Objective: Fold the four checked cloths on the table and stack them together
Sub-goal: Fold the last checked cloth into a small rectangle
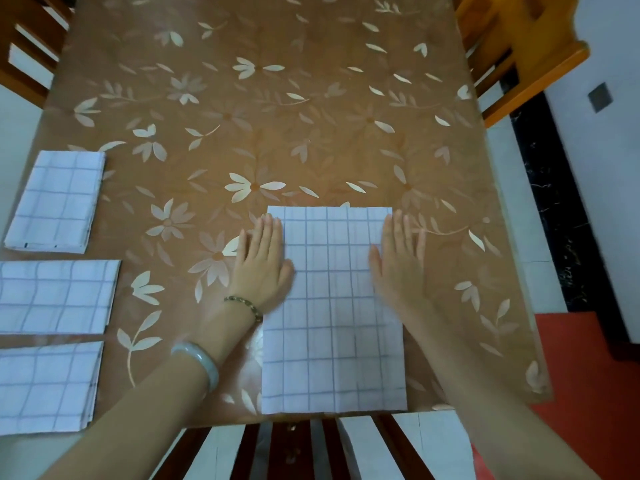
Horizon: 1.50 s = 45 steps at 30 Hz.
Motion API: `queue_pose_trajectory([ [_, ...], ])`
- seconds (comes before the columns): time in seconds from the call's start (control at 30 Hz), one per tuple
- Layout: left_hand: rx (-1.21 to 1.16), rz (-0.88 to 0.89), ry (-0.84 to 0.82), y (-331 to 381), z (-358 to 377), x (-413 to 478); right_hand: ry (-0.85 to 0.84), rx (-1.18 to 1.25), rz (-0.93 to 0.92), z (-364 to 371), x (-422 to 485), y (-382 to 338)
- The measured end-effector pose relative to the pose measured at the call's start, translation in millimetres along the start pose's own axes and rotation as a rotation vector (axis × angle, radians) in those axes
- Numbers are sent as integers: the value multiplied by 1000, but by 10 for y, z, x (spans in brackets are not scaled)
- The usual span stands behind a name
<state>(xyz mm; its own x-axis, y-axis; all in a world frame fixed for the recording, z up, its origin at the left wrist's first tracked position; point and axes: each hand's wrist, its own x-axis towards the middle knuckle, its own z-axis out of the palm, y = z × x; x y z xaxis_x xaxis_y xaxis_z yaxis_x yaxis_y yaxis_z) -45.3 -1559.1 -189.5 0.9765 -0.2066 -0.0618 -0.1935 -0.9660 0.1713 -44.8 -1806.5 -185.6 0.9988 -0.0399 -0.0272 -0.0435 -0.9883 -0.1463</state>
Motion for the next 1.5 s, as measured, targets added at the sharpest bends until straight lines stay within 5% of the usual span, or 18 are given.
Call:
queue_pose_trajectory([
  [0.13, -31, 103, -10, 544, 58, -390, -30, 168, -246, 129, -550, -614],
  [0.33, 66, 86, -115, 428, 292, -631, -156, -21, -339, 327, -791, -431],
  [0.67, 108, -66, -53, -54, 133, -841, -127, -124, -81, 42, -923, 291],
  [0.83, 30, 372, -86, 515, 149, -1266, -172, 15, -428, 69, -1323, -319],
  [1.03, 68, 366, -211, 371, 283, -1358, -272, -40, -449, 223, -1425, -173],
  [1.37, 153, 252, -258, -166, 144, -1522, -327, -138, -226, -39, -1508, 491],
  [1.5, 95, 331, -224, 133, 72, -1488, -256, -48, -368, -93, -1542, 39],
])
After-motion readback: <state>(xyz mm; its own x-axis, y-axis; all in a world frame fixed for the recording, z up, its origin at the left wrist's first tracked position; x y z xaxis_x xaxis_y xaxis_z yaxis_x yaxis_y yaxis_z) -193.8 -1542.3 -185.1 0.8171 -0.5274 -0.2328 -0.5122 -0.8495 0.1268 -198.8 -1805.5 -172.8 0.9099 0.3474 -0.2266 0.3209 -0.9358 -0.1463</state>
